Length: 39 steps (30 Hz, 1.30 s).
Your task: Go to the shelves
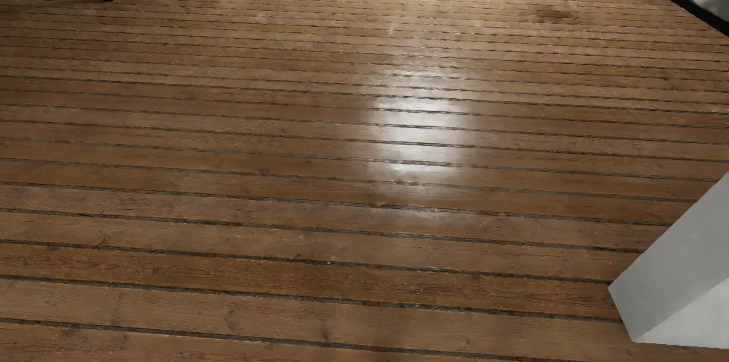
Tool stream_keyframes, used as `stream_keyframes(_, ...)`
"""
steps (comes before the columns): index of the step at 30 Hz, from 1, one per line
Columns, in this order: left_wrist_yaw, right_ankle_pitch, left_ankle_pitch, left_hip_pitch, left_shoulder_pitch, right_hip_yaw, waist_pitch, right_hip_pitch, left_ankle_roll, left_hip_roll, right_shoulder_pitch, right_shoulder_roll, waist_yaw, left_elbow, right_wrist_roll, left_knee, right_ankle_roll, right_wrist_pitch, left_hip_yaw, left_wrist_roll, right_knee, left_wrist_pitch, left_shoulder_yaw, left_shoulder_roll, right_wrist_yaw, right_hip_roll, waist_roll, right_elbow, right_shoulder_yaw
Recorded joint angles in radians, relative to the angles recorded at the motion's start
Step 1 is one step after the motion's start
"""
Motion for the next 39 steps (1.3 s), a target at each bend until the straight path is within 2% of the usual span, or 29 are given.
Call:
stream_keyframes(2,0.0,-0.294,-0.124,0.185,-0.061,0.0,0.018,-0.163,0.0,-0.045,0.025,0.005,-0.114,-0.046,0.0,-0.053,0.0,0.0,0.0,0.0,0.122,0.0,0.01,0.006,0.0,0.037,0.017,0.126,0.107)
stream_keyframes(3,0.0,-0.371,-0.196,0.263,-0.086,0.0,0.018,-0.239,0.0,-0.049,0.051,0.005,-0.18,-0.096,0.0,-0.074,0.0,0.0,0.0,0.0,0.078,0.0,0.032,0.014,0.0,0.057,0.031,0.171,0.13)
stream_keyframes(4,0.0,-0.403,-0.264,0.339,-0.104,0.0,0.017,-0.299,0.0,-0.048,0.082,0.006,-0.241,-0.163,0.0,-0.094,0.0,0.0,0.0,0.0,-0.036,0.0,0.068,0.025,0.0,0.07,0.043,0.204,0.141)
stream_keyframes(5,0.0,-0.407,-0.33,0.413,-0.114,0.0,0.016,-0.348,0.0,-0.038,0.117,0.003,-0.294,-0.25,0.0,-0.115,0.0,0.0,0.0,0.0,-0.181,0.0,0.111,0.041,0.0,0.079,0.057,0.227,0.167)
stream_keyframes(6,0.0,-0.36,-0.376,0.449,-0.127,0.0,0.006,-0.384,0.0,-0.032,0.152,0.006,-0.33,-0.329,0.0,-0.107,0.0,0.0,0.0,0.0,-0.353,0.0,0.159,0.051,0.0,0.072,0.061,0.237,0.158)
stream_keyframes(8,0.0,-0.288,-0.464,0.506,-0.149,0.0,-0.017,-0.449,0.0,-0.024,0.22,0.016,-0.376,-0.46,0.0,-0.079,0.0,0.0,0.0,0.0,-0.653,0.0,0.261,0.06,0.0,0.044,0.053,0.237,0.145)
stream_keyframes(10,0.0,-0.295,-0.542,0.564,-0.173,0.0,-0.039,-0.478,0.0,0.026,0.284,0.029,-0.41,-0.531,0.0,-0.045,0.0,0.0,0.0,0.0,-0.767,0.0,0.314,0.069,0.0,-0.007,0.042,0.217,0.15)
stream_keyframes(11,0.0,-0.335,-0.578,0.611,-0.179,0.0,-0.038,-0.478,0.0,0.06,0.315,0.032,-0.425,-0.55,0.0,-0.026,0.0,0.0,0.0,0.0,-0.767,0.0,0.332,0.07,0.0,-0.026,0.037,0.205,0.172)
stream_keyframes(14,0.0,-0.091,-0.529,0.664,-0.128,0.0,-0.063,-0.527,0.0,0.19,0.313,0.037,-0.467,-0.49,0.0,0.056,0.0,0.0,0.0,0.0,-0.549,0.0,0.361,0.04,0.0,-0.024,0.041,0.229,0.237)
stream_keyframes(15,0.0,-0.072,-0.478,0.657,-0.123,0.0,-0.058,-0.532,0.0,0.225,0.285,0.039,-0.459,-0.414,0.0,0.11,0.0,0.0,0.0,0.0,-0.466,0.0,0.361,0.018,0.0,-0.017,0.052,0.262,0.243)
stream_keyframes(17,0.0,-0.16,-0.305,0.601,-0.149,0.0,-0.034,-0.507,0.0,0.252,0.215,0.031,-0.447,-0.222,0.0,0.216,0.0,0.0,0.0,0.0,-0.4,0.0,0.267,0.001,0.0,0.005,0.054,0.273,0.225)
stream_keyframes(19,0.0,-0.234,-0.115,0.521,-0.154,0.0,-0.011,-0.429,0.0,0.269,0.163,0.006,-0.423,-0.103,0.0,0.225,0.0,0.0,0.0,0.0,-0.413,0.0,0.17,0.01,0.0,0.004,0.056,0.194,0.198)
stream_keyframes(21,0.0,-0.273,0.048,0.461,-0.113,0.0,0.0,-0.375,0.0,0.262,0.131,-0.032,-0.37,-0.061,0.0,0.175,0.0,0.0,0.0,0.0,-0.443,0.0,0.161,0.025,0.0,0.002,0.052,0.093,0.138)
stream_keyframes(22,0.0,-0.292,0.165,0.426,-0.085,0.0,-0.001,-0.351,0.0,0.267,0.12,-0.05,-0.359,-0.064,0.0,0.171,0.0,0.0,0.0,0.0,-0.455,0.0,0.175,0.039,0.0,0.007,0.056,0.052,0.087)
stream_keyframes(23,0.0,-0.31,0.226,0.402,-0.065,0.0,-0.005,-0.324,0.0,0.277,0.115,-0.064,-0.357,-0.071,0.0,0.161,0.0,0.0,0.0,0.0,-0.465,0.0,0.187,0.053,0.0,0.014,0.065,0.028,0.027)
stream_keyframes(26,0.0,-0.35,0.231,0.406,-0.035,0.0,-0.01,-0.267,0.0,0.296,0.11,-0.083,-0.329,-0.106,0.0,0.083,0.0,0.0,0.0,0.0,-0.47,0.0,0.202,0.09,0.0,0.021,0.086,0.023,-0.181)
stream_keyframes(28,0.0,-0.377,0.228,0.387,-0.04,0.0,-0.014,-0.246,0.0,0.309,0.094,-0.097,-0.322,-0.104,0.0,0.044,0.0,0.0,0.0,0.0,-0.465,0.0,0.224,0.099,0.0,0.02,0.098,0.053,-0.251)
stream_keyframes(33,0.0,-0.431,0.077,0.34,-0.076,0.0,-0.003,-0.226,0.0,0.298,0.079,-0.134,-0.263,-0.143,0.0,-0.019,0.0,0.0,0.0,0.0,-0.448,0.0,0.279,0.11,0.0,-0.004,0.09,0.094,-0.201)
stream_keyframes(36,0.0,-0.414,-0.015,0.303,-0.083,0.0,0.008,-0.221,0.0,0.29,0.084,-0.127,-0.239,-0.171,0.0,-0.051,0.0,0.0,0.0,0.0,-0.449,0.0,0.291,0.105,0.0,-0.022,0.09,0.059,-0.175)
stream_keyframes(39,0.0,-0.406,-0.055,0.218,-0.089,0.0,0.017,-0.208,0.0,0.276,0.074,-0.115,-0.226,-0.173,0.0,-0.048,0.0,0.0,0.0,0.0,-0.48,0.0,0.279,0.094,0.0,-0.03,0.09,0.036,-0.141)
